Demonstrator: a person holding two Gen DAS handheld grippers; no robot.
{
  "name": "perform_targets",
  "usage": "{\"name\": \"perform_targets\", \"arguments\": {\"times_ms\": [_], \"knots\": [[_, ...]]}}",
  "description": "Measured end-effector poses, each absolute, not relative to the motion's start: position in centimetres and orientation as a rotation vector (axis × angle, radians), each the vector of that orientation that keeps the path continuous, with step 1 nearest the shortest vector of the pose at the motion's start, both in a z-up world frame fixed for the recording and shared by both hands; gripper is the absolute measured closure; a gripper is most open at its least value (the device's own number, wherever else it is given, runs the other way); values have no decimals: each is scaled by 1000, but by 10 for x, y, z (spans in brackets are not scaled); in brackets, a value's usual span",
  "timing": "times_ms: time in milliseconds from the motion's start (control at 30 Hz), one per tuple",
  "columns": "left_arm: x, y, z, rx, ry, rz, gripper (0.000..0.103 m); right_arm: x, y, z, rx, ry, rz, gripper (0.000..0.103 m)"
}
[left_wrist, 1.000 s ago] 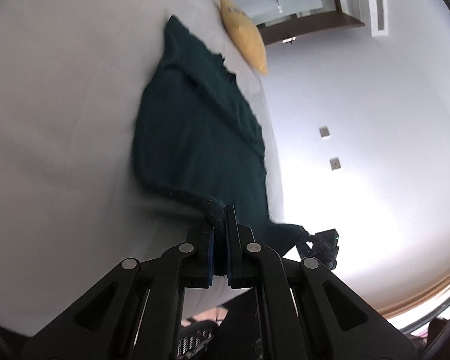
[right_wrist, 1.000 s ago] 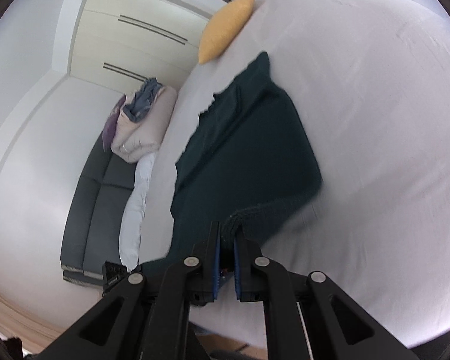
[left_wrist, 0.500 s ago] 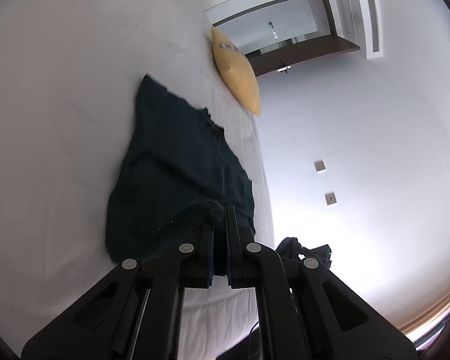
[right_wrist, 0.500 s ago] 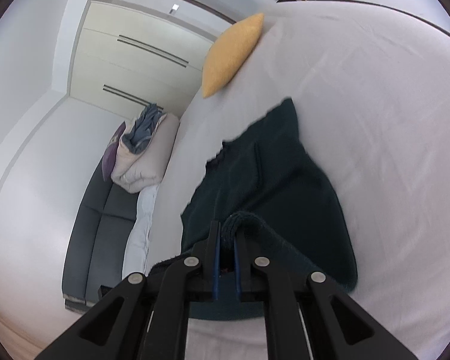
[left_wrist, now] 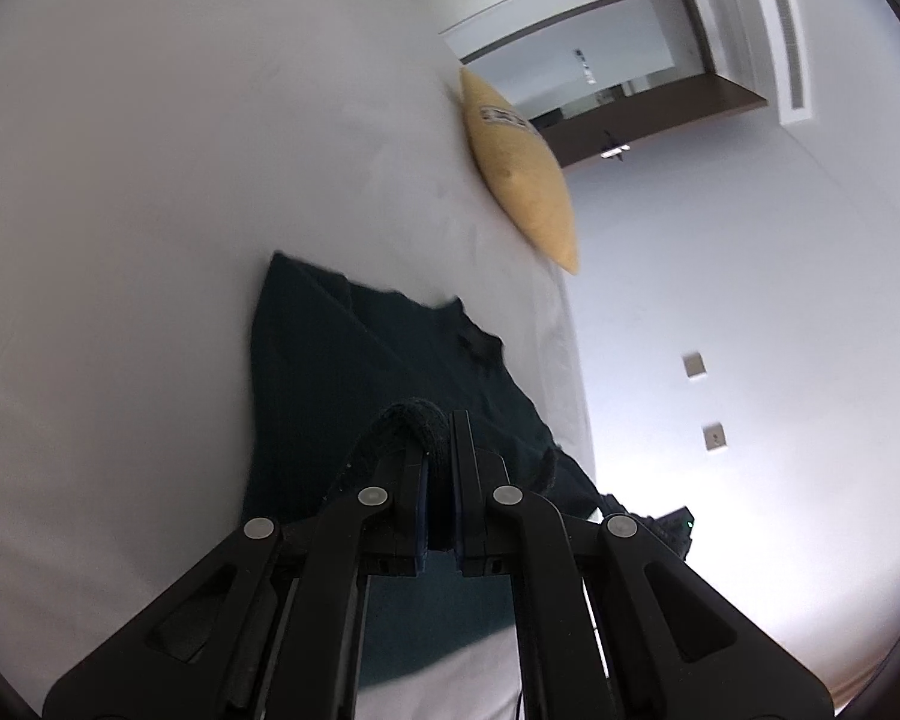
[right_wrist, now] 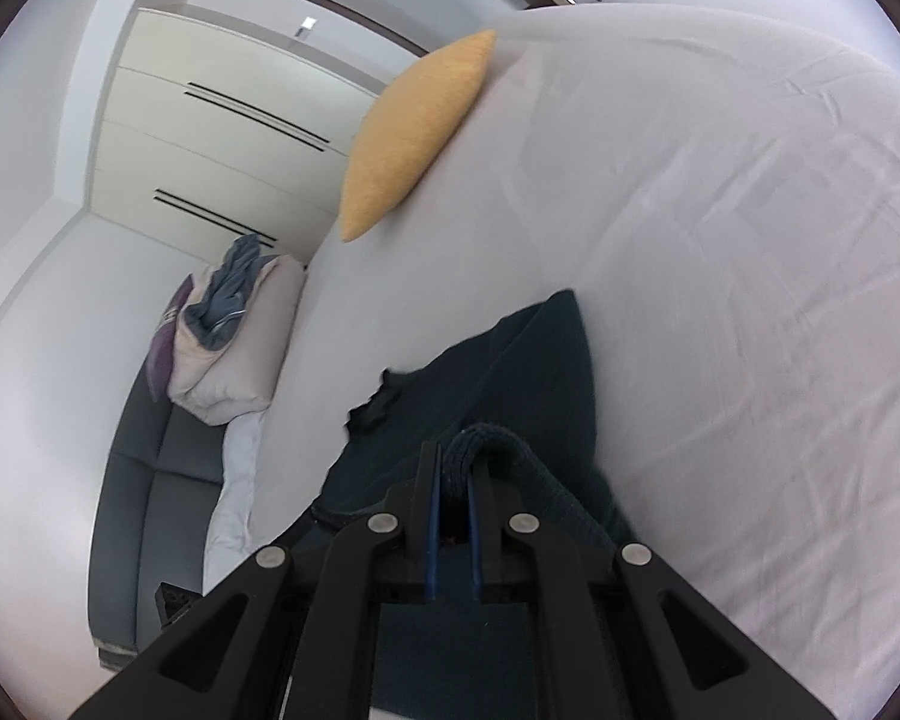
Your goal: Fold small clothes
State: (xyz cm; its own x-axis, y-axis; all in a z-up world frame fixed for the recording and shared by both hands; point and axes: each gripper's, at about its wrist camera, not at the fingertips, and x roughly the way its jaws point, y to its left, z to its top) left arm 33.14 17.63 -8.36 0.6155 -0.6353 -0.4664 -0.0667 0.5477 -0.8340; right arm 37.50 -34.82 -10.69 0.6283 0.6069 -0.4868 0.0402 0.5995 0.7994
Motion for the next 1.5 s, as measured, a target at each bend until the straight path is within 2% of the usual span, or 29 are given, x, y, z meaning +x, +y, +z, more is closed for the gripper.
{"name": "perform_targets", "arguments": {"times_ms": [533, 900, 1000, 1067, 1167, 1267, 1333, 1367, 1400, 1433, 1500], "knots": [[451, 174, -147, -948, 912, -267, 99, 451, -341, -132, 889, 893, 298, 96], [484, 155, -181, -883, 944, -232, 98, 487, -333, -159, 876, 953, 254, 95], [483, 158, -183, -913, 931, -255, 98, 488, -333, -156, 872, 922, 277, 82], [485, 158, -186, -920, 942, -269, 97, 487, -335, -152, 883, 897, 293, 59], [481, 160, -180, -930, 927, -280, 97, 481, -338, -143, 900, 843, 303, 43], [477, 162, -170, -935, 927, -291, 88, 475, -340, -134, 884, 818, 296, 41], [472, 166, -160, -924, 917, -282, 77, 470, -343, -131, 888, 809, 292, 41], [469, 169, -155, -907, 903, -260, 55, 465, -346, -128, 888, 801, 282, 41], [468, 173, -151, -903, 895, -245, 28, 460, -348, -124, 884, 790, 272, 41], [465, 181, -148, -908, 875, -223, 22, 453, -348, -120, 866, 783, 269, 41], [462, 190, -140, -924, 857, -202, 22, 443, -343, -113, 829, 786, 280, 41]]}}
